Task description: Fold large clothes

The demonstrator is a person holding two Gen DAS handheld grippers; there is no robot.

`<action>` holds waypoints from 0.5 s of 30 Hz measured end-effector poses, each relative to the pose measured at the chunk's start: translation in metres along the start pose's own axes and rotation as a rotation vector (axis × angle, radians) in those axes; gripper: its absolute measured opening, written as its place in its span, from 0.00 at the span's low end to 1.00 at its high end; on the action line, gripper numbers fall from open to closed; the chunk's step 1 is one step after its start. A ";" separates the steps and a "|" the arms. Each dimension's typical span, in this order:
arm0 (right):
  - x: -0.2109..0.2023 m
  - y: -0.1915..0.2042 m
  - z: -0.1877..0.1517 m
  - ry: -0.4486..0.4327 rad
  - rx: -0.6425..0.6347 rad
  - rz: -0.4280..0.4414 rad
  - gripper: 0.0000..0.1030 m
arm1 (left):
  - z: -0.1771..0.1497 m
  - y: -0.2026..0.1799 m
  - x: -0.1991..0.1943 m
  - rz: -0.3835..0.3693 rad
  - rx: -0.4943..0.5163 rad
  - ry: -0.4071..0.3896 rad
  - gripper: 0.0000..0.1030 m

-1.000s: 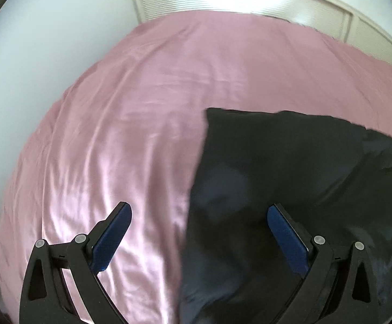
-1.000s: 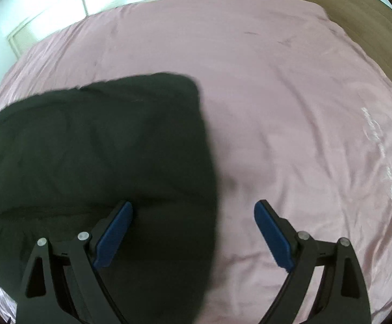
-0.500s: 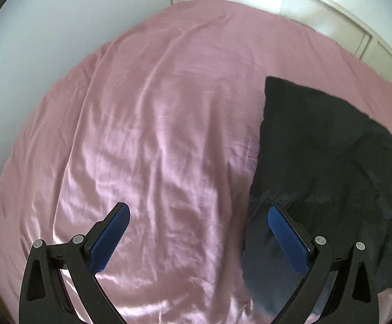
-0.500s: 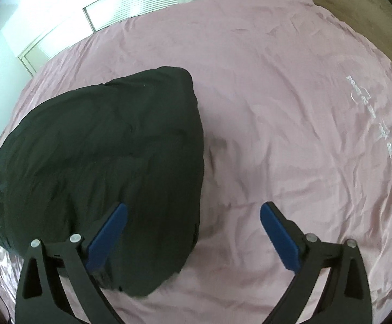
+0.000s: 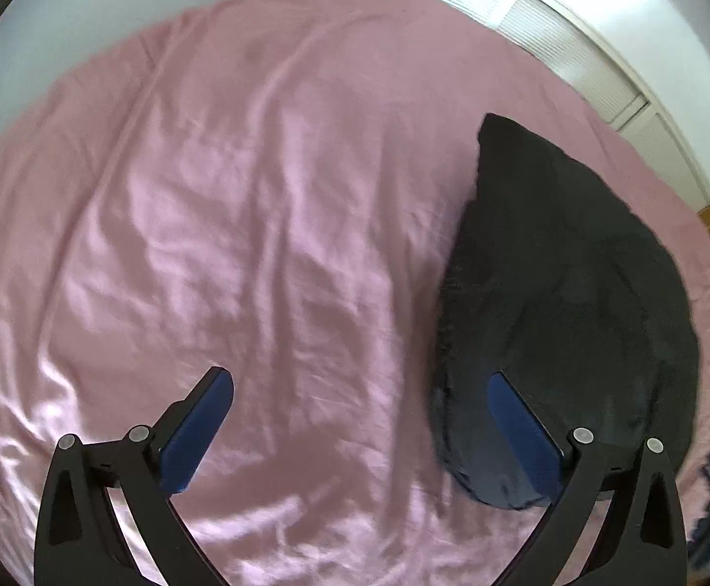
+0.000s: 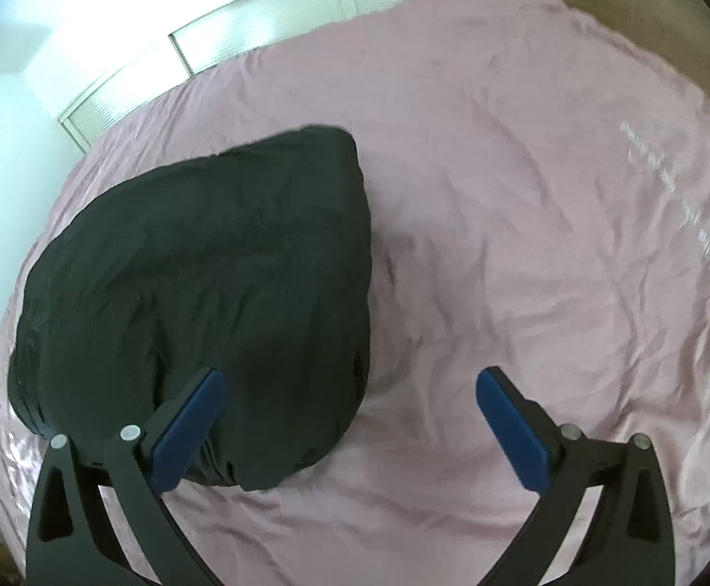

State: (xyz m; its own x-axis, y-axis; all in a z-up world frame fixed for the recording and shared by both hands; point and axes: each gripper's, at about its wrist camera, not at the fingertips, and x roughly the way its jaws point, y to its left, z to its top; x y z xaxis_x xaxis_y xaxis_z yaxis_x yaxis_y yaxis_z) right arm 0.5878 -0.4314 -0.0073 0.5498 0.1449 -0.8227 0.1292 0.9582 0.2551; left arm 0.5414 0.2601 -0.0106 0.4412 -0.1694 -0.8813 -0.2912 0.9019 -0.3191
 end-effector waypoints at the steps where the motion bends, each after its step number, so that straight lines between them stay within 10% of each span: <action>1: 0.004 -0.003 -0.001 0.009 0.032 0.025 1.00 | 0.001 0.001 0.001 -0.036 -0.009 0.007 0.99; 9: 0.033 -0.023 0.002 0.013 0.200 0.205 1.00 | 0.017 -0.016 0.045 -0.428 -0.082 0.082 0.99; 15: 0.066 -0.044 0.014 0.019 0.316 0.380 1.00 | 0.032 -0.050 0.100 -0.503 -0.035 0.190 0.99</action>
State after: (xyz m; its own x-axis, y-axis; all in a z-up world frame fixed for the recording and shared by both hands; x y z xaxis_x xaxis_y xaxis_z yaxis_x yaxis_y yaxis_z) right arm 0.6304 -0.4678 -0.0657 0.5921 0.4768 -0.6497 0.1679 0.7155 0.6782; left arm 0.6270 0.2108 -0.0719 0.3731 -0.6490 -0.6630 -0.1133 0.6774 -0.7268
